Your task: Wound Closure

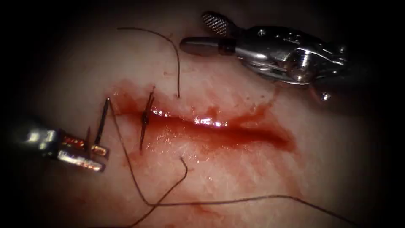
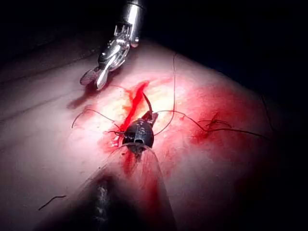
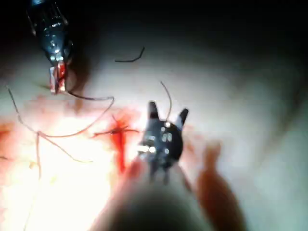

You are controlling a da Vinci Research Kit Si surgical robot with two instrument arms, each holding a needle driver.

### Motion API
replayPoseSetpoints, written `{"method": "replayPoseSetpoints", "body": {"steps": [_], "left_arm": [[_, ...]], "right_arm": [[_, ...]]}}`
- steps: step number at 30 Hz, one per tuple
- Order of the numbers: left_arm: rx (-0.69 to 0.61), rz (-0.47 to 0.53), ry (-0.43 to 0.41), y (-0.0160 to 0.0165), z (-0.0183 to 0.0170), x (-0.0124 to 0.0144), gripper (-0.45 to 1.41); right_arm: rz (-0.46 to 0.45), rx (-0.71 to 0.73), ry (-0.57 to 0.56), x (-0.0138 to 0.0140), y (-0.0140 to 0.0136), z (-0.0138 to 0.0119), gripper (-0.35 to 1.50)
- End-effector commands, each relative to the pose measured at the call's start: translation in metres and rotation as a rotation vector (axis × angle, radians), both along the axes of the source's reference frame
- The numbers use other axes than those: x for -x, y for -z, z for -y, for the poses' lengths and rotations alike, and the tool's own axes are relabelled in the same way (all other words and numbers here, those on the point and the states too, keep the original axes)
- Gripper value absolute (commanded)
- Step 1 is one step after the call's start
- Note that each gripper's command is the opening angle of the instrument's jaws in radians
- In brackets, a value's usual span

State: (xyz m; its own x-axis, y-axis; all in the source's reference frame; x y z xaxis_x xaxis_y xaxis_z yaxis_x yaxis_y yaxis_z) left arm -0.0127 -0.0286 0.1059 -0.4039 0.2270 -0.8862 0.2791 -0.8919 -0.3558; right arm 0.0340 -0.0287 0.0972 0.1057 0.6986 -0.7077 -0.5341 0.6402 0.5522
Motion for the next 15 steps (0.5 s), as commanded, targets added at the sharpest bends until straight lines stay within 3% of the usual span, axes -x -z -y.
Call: {"method": "replayPoseSetpoints", "body": {"steps": [1, 8, 15], "left_arm": [[0.007, 0.0, 0.002, -0.0001, 0.0002, 0.0009, -0.45], [0.027, 0.059, 0.059, 0.0026, -0.0001, 0.0046, -0.45], [0.035, 0.088, 0.129, 0.0012, -0.0021, 0.0091, -0.45]], "right_arm": [[0.0, 0.008, -0.014, 0.0006, 0.0006, -0.0006, 1.3], [0.022, 0.023, -0.028, 0.0053, 0.0032, -0.0016, 1.3], [0.052, 0.04, -0.045, 0.0076, 0.003, -0.0011, 1.3]]}}
